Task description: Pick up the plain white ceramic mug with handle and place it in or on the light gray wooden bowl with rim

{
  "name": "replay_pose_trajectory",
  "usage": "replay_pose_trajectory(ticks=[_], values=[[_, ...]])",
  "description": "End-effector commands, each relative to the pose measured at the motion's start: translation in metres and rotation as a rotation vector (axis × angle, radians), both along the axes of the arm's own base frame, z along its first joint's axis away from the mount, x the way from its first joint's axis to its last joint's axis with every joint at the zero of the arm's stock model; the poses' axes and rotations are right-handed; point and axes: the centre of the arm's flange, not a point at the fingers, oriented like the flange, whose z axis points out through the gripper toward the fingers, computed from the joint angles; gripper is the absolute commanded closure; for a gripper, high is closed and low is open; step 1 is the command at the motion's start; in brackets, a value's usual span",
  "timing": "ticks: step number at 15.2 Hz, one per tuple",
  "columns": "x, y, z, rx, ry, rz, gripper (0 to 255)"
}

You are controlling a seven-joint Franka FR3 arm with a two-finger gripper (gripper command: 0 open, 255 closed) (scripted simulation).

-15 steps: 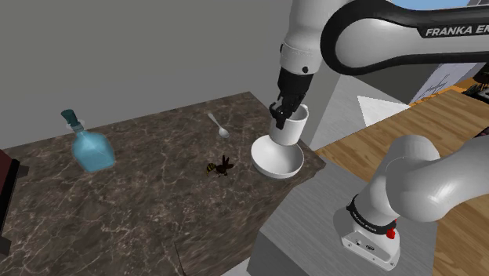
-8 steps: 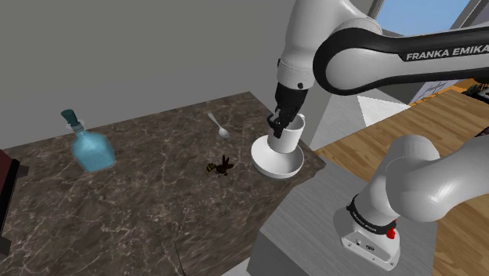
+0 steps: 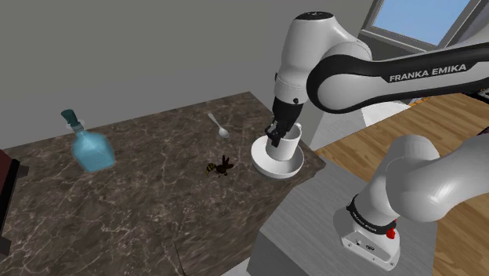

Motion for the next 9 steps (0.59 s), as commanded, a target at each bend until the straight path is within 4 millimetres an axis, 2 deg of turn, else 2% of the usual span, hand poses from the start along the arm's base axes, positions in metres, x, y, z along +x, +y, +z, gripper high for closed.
replay_pose_trajectory(ticks=[1,6,7,9], values=[[0.0002,0.0002,-0.0008,0.0,-0.001,0.0,255],[0.0002,0.0002,-0.0008,0.0,-0.001,0.0,255],[0.0002,0.0002,-0.0008,0.0,-0.001,0.0,0],[0.0002,0.0002,-0.0008,0.0,-0.001,0.0,0]])
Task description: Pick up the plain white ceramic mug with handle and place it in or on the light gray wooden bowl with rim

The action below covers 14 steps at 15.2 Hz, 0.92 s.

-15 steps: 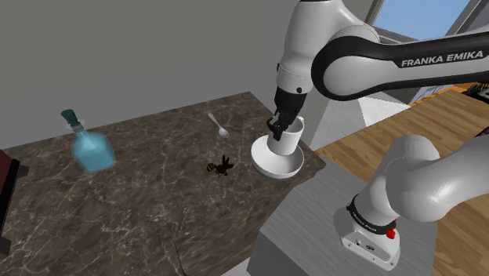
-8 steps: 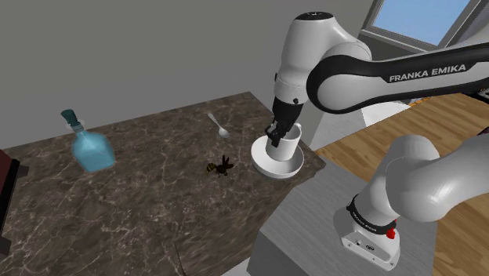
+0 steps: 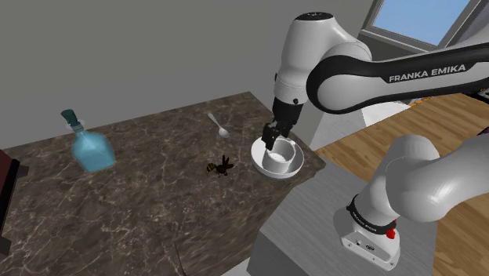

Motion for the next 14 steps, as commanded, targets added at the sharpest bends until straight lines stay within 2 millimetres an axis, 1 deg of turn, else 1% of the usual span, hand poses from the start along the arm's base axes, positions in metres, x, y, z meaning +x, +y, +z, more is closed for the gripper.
replay_pose_trajectory(ticks=[1,3,6,7,14], values=[[0.0,0.0,0.0,0.0,0.0,0.0,0],[0.0,0.0,0.0,0.0,0.0,0.0,0],[-0.001,0.0,0.04,0.0,0.0,0.0,0],[-0.001,0.0,0.05,0.0,0.0,0.0,0],[-0.001,0.0,0.05,0.0,0.0,0.0,0]])
